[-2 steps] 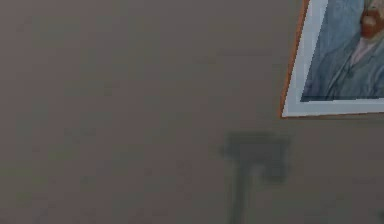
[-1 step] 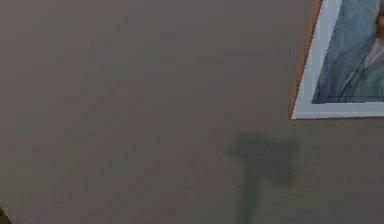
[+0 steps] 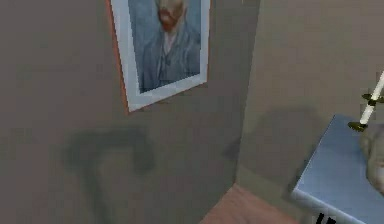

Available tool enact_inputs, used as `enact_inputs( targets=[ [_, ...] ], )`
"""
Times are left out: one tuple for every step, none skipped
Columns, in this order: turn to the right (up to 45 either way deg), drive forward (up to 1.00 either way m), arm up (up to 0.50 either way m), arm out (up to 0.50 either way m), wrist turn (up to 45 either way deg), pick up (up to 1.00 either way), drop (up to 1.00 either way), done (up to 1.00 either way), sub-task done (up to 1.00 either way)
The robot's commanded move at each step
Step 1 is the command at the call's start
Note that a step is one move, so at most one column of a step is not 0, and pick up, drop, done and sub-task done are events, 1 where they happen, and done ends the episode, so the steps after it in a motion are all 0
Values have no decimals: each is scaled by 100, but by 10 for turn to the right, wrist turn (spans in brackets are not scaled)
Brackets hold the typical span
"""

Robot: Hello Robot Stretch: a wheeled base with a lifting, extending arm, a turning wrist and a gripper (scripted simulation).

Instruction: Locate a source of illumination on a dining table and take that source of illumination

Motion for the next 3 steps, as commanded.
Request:
enact_inputs(
  targets=[
    [450, 0, 0, 0, 0, 0, 0, 0, 0],
    [450, 0, 0, 0, 0, 0, 0, 0, 0],
    [210, 0, 0, 0, 0, 0, 0, 0, 0]
  ],
)
